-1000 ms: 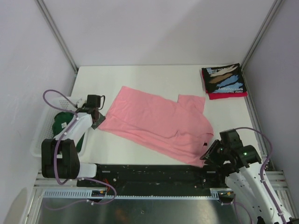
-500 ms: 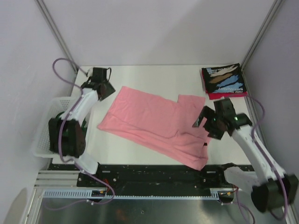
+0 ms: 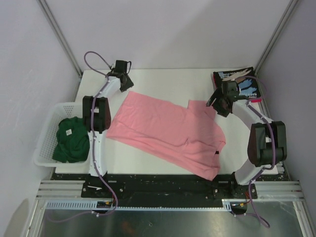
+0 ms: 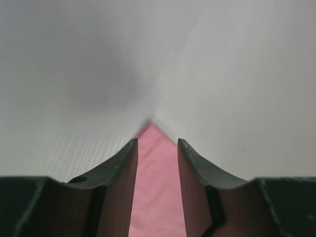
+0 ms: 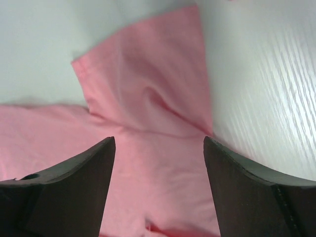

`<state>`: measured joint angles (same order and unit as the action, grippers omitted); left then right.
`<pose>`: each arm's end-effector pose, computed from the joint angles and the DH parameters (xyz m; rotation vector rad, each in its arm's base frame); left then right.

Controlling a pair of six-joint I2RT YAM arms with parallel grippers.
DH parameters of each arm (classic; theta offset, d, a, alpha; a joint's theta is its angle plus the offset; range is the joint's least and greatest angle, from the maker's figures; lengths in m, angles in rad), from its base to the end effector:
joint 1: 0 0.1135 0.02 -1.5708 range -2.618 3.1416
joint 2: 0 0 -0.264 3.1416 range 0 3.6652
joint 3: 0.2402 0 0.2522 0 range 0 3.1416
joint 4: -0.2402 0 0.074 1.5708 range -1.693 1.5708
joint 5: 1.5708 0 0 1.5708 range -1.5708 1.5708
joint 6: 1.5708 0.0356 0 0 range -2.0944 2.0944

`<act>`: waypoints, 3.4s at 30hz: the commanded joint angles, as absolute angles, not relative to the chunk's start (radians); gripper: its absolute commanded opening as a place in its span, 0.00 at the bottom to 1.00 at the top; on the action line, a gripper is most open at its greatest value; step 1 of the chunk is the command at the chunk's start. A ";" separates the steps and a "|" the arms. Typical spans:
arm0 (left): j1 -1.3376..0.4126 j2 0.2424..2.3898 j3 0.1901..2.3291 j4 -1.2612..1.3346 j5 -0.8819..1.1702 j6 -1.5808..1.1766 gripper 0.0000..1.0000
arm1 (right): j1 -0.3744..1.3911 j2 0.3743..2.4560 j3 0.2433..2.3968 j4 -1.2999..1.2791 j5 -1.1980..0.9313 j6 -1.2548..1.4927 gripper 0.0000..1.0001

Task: Fold and stack the t-shirts
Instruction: Grap the side of the flattened tshirt furthest away from the robot with both arms

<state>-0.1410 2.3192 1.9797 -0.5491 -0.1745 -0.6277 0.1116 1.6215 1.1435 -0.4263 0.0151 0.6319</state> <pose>0.5151 -0.0669 0.1973 -0.6625 2.3536 -0.1271 0.3441 0.0380 0.2316 0.6492 2.4134 0.2967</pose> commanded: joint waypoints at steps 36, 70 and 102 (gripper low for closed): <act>-0.192 2.459 2.091 -0.549 -0.312 -0.614 0.18 | 0.086 1.905 1.251 -0.245 0.103 0.519 0.74; -0.182 2.413 2.162 -0.550 -0.348 -0.580 0.00 | 0.128 2.061 1.701 -0.487 0.286 0.389 0.00; -0.119 2.264 1.946 -0.483 -0.229 -0.537 0.00 | 0.297 1.456 1.174 -0.623 0.207 0.528 0.00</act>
